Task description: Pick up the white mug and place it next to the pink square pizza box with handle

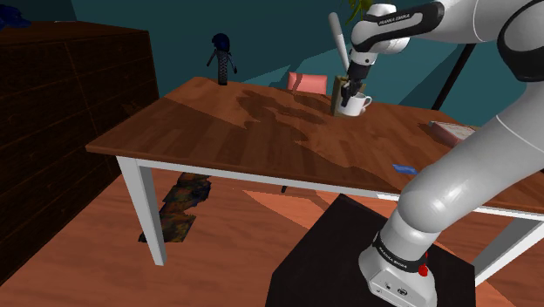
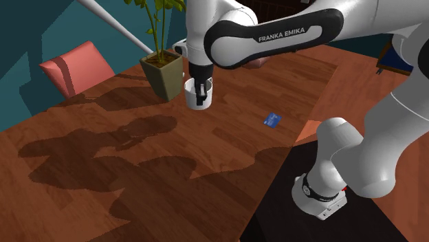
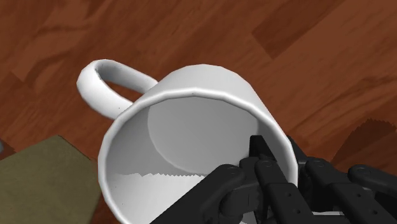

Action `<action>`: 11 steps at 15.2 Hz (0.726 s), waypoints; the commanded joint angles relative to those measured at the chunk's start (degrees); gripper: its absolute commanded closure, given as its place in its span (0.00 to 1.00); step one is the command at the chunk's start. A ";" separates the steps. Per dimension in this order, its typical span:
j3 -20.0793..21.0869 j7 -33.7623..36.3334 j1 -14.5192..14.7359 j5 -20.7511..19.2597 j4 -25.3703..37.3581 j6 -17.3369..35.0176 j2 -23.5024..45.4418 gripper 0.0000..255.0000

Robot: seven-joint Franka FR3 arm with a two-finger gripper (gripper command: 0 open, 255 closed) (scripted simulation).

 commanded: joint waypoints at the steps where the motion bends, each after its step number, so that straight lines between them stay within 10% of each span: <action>1: 0.09 -0.13 0.00 0.03 1.45 -1.61 -0.16 1.00; 11: -1.24 -3.11 -1.51 -1.29 4.36 -7.08 -3.23 1.00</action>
